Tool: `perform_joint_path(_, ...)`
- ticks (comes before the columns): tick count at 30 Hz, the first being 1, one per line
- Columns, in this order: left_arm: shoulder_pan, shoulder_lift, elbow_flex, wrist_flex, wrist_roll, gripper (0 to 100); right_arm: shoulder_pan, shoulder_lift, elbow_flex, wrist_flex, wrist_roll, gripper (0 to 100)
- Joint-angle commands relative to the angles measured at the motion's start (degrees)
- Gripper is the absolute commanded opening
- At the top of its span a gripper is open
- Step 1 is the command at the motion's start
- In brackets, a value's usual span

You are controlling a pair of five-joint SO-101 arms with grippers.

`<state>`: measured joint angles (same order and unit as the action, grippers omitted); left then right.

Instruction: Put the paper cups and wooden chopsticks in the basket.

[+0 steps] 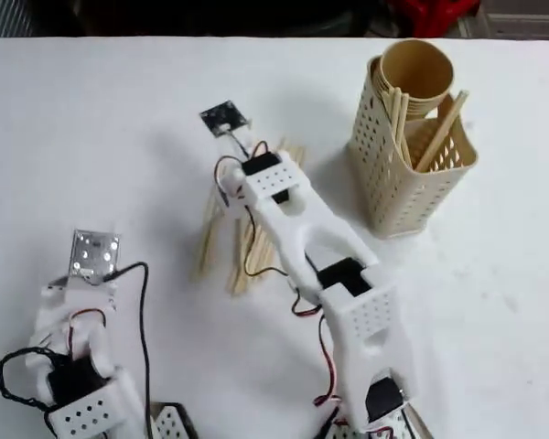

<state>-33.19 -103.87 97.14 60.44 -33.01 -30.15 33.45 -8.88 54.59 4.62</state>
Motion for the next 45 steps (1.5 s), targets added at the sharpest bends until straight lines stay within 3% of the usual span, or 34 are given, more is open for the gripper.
perform_joint_path(1,-0.40,-0.40,-0.18,0.09,-0.35,14,-0.13,-7.08,-0.70,1.19,-0.62,11.6)
perform_joint_path(8,-0.40,-0.40,-0.18,0.09,-0.35,14,-6.64,-11.21,-0.35,-2.86,-0.62,11.6)
perform_joint_path(15,-0.40,-0.40,-0.18,0.09,-0.35,14,-7.96,-1.19,-2.64,-10.86,-0.18,11.6)
perform_joint_path(21,-0.40,-0.40,-0.18,0.18,-0.35,14,-7.60,8.13,-9.49,-10.95,-0.35,11.3)
perform_joint_path(36,-0.40,-0.40,-0.18,0.18,-0.35,14,2.07,5.58,-11.78,7.25,-0.62,11.2)
perform_joint_path(45,-0.40,-0.40,-0.18,0.18,-0.35,14,2.15,-2.77,-11.69,11.82,-0.62,11.2)
